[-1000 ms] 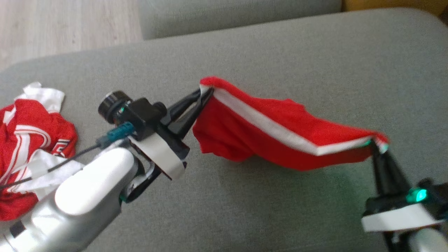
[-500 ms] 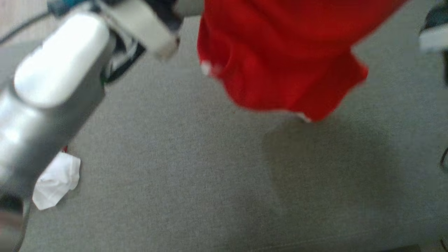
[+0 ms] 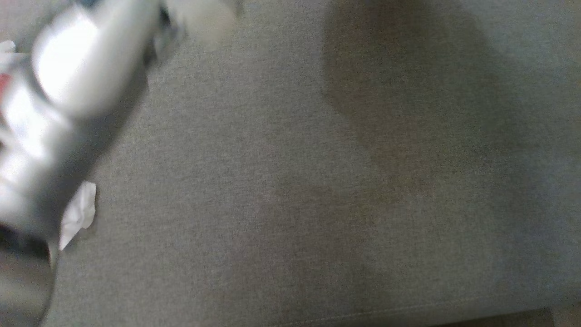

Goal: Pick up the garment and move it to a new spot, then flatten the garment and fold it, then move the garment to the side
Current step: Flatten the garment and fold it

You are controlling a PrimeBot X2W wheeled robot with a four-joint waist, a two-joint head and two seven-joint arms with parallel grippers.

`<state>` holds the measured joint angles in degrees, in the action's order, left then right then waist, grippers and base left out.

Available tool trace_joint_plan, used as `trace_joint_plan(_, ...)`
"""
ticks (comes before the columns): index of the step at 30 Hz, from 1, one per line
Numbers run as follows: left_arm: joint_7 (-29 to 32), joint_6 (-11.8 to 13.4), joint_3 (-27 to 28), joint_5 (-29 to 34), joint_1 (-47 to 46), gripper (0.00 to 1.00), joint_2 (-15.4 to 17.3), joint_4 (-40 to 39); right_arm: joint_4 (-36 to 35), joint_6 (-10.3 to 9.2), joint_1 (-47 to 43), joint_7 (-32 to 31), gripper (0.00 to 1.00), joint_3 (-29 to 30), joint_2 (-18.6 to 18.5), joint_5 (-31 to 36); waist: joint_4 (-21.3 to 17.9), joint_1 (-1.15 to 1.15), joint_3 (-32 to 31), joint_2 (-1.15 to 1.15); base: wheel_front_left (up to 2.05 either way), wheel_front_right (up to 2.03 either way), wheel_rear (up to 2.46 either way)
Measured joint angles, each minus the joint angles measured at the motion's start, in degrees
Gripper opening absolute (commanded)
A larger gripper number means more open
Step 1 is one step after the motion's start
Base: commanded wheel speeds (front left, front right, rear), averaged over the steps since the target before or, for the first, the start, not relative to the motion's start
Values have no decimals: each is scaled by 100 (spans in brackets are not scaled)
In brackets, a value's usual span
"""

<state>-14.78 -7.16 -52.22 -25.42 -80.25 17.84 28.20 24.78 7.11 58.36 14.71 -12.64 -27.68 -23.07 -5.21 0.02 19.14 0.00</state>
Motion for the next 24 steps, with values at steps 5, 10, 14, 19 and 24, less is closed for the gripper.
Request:
trace_joint_plan(5,1,65,-211,328,2000,0,238,-649,-348,0,-1714,-1,0,252,0,-182,93,0,101,0,0,0,0)
trace_joint_plan(10,2,138,-601,416,3834,0,198,-1010,-617,0,-3599,-2,0,822,229,-465,143,-3,-28,0,0,0,0)
trace_joint_plan(14,3,134,-916,347,4944,0,130,-1088,-1051,0,-4863,-4,0,1278,407,-631,120,-3,-222,0,0,0,0)
trace_joint_plan(19,4,222,-989,73,5672,0,162,-1612,-2139,0,-6193,-328,0,1971,534,-673,91,-3,-477,0,0,0,0)
trace_joint_plan(24,58,244,-683,-379,5606,0,98,-1980,-2619,0,-6200,-1120,0,2279,542,-575,275,-3,-422,0,0,0,0)
